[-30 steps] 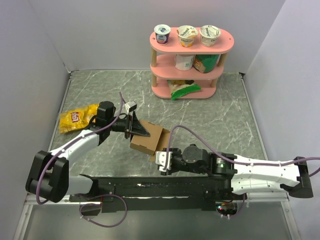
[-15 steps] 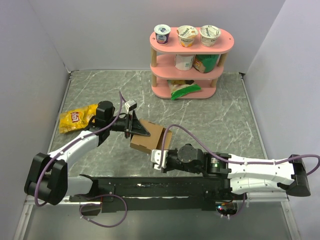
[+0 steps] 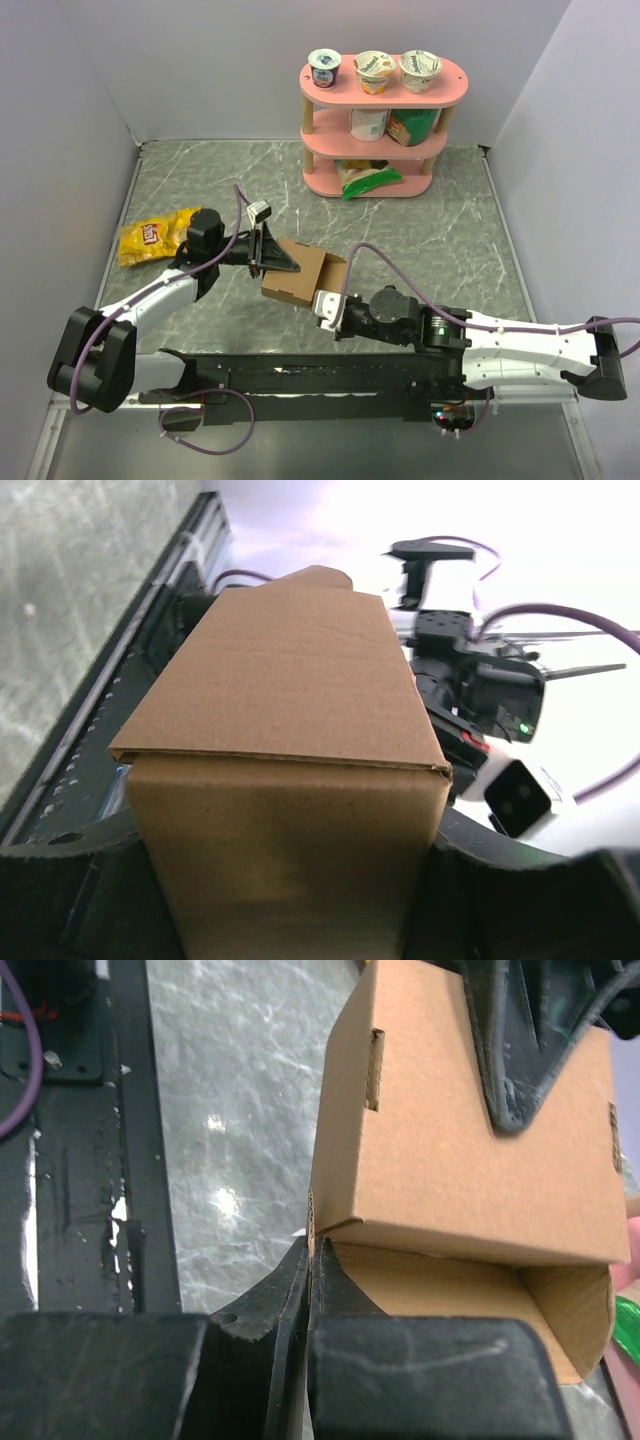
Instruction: Fold the paper box
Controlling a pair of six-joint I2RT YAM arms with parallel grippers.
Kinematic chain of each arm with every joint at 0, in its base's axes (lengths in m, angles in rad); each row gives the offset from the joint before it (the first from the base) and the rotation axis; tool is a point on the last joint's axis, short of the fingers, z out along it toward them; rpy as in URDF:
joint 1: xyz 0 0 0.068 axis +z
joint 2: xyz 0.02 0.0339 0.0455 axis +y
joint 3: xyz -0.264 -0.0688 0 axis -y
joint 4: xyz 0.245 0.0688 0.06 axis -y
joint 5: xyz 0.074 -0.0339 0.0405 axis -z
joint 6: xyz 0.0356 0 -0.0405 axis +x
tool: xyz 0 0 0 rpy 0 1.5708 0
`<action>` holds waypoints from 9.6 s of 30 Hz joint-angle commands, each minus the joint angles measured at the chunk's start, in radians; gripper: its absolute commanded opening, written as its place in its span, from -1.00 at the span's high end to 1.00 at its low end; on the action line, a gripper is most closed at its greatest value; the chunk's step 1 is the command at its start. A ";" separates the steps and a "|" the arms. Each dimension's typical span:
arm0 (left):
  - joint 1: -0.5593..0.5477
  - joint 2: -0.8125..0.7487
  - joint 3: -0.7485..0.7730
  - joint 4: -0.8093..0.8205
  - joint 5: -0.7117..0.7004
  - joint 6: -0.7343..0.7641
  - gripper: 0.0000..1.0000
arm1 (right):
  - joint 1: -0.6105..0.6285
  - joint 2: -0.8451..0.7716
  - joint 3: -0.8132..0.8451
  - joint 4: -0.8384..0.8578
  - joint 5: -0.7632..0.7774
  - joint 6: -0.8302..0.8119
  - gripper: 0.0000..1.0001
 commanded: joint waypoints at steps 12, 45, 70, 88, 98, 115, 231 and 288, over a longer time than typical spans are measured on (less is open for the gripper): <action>-0.022 -0.030 -0.079 0.374 0.066 -0.225 0.08 | -0.074 -0.134 -0.058 0.128 0.008 0.033 1.00; -0.020 -0.013 -0.087 0.459 0.052 -0.276 0.09 | -0.119 -0.263 -0.107 0.167 -0.038 0.062 1.00; -0.066 -0.018 0.174 -0.556 -0.019 0.539 0.09 | -0.125 -0.142 0.011 0.111 -0.115 0.067 1.00; -0.025 -0.047 0.068 -0.262 0.058 0.334 0.10 | -0.308 -0.249 0.094 -0.139 -0.121 0.171 -0.49; -0.029 -0.105 0.045 -0.187 0.095 0.271 0.09 | -0.558 -0.172 0.040 -0.042 -0.484 0.223 -0.49; -0.062 -0.104 0.059 -0.195 0.112 0.268 0.10 | -0.621 -0.065 -0.017 0.099 -0.650 0.234 0.34; 0.001 -0.012 0.117 -0.489 0.052 0.413 0.14 | -0.048 0.049 0.000 0.025 -0.058 0.185 0.58; 0.006 0.097 0.214 -0.595 -0.097 0.579 0.17 | -0.128 -0.088 0.015 -0.014 -0.098 0.218 -0.63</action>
